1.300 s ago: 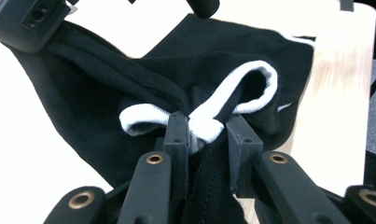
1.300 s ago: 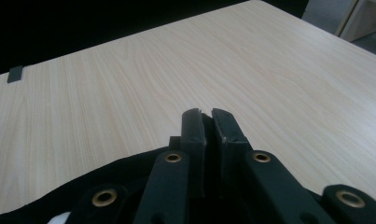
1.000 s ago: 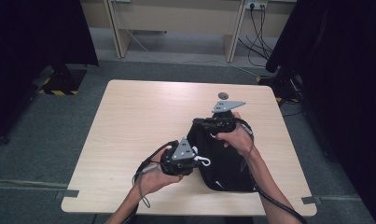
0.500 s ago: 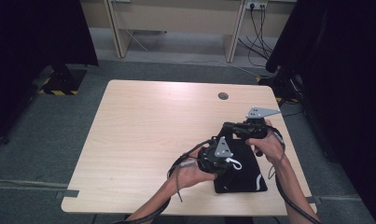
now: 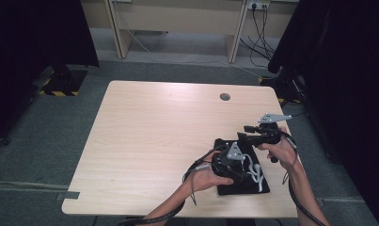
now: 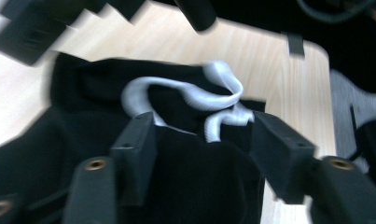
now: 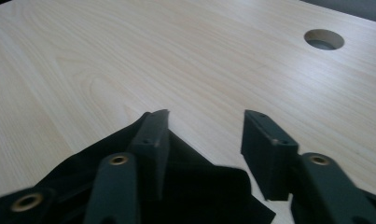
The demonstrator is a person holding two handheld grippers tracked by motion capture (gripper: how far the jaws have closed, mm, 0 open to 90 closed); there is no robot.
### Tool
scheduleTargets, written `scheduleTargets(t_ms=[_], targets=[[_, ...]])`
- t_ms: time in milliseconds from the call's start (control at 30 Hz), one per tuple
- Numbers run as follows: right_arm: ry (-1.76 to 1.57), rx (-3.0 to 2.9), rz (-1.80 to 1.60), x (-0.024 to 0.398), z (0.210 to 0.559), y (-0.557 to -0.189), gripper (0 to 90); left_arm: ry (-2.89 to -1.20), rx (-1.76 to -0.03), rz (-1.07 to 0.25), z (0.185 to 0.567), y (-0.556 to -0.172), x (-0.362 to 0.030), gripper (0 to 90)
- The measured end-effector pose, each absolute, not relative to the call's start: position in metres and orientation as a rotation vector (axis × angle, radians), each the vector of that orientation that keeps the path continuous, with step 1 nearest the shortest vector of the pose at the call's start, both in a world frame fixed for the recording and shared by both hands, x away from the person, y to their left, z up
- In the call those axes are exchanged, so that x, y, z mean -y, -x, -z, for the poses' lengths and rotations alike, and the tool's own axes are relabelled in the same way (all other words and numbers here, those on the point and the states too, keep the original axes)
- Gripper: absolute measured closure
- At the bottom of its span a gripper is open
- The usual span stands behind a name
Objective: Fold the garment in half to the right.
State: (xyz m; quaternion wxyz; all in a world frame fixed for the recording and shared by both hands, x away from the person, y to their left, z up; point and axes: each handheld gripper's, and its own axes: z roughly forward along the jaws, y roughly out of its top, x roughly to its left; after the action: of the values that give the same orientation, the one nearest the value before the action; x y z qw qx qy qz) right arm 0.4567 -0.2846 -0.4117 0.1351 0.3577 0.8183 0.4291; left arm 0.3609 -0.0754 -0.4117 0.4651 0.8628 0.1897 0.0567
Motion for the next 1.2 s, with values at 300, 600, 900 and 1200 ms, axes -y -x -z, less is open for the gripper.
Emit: scheduleTargets(t_ms=[300, 600, 900, 1200], targets=[[-1.082, -2.346, -1.080, 0.284, 0.400, -0.457, 40.1, -2.092, -0.569, -0.180, 0.415, -0.348, 0.026, 25.1], [-1.117, -2.428, -0.852, 0.280, 0.419, -0.461, 51.6, -2.175, -0.672, -0.191, 0.462, -0.354, 0.030, 23.2], [-1.006, -2.522, -0.740, 0.293, 0.435, -0.465, 87.2, -2.242, -0.669, -0.255, 0.477, -0.351, 0.038, 22.4], [-0.968, -2.373, -0.800, 0.288, 0.414, -0.463, 87.9, -2.247, -0.678, -0.280, 0.475, -0.346, 0.038, 28.1]])
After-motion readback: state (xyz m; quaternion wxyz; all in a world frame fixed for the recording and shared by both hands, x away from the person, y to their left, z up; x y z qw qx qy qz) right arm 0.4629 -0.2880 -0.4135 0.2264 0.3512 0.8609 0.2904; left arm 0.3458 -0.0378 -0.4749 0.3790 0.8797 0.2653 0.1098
